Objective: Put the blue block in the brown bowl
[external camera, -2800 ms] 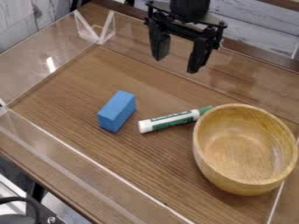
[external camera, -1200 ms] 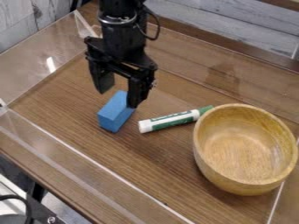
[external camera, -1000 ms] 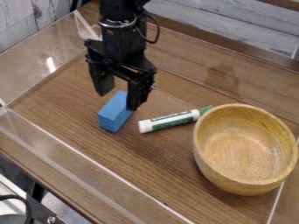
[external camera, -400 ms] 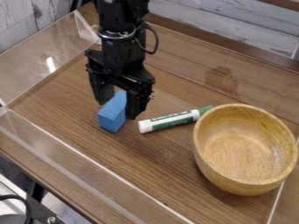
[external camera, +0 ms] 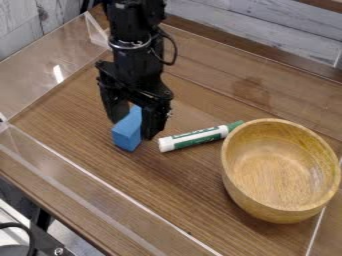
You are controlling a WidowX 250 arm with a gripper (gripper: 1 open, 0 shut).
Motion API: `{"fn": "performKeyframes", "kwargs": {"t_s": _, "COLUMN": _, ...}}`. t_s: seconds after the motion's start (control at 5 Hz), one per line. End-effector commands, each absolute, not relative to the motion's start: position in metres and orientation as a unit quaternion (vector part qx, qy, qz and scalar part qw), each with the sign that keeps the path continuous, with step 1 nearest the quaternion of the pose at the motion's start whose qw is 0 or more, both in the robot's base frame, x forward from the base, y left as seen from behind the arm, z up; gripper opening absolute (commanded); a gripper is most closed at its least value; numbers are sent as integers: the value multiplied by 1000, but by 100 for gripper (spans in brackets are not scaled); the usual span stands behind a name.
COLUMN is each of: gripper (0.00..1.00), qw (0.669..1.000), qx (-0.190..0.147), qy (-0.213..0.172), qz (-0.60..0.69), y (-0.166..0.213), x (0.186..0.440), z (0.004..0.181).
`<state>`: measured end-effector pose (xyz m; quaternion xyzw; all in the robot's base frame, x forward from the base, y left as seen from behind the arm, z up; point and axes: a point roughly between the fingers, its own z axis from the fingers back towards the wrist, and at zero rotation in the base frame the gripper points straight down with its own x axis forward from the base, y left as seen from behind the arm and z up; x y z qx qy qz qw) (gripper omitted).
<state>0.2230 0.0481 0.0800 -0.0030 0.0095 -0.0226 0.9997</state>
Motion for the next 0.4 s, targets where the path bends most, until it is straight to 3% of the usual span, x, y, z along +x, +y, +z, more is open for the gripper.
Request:
{"fn": "performKeyframes", "kwargs": {"t_s": 0.0, "gripper": 100, "qw": 1000, "qx": -3, "qy": -4, "qz": -20, "y": 53, "x": 227, "z": 84}}
{"fn": "performKeyframes", "kwargs": {"t_s": 0.2, "gripper": 100, "qw": 1000, "qx": -7, "qy": -6, "qz": -22, "y": 54, "x": 226, "z": 82}}
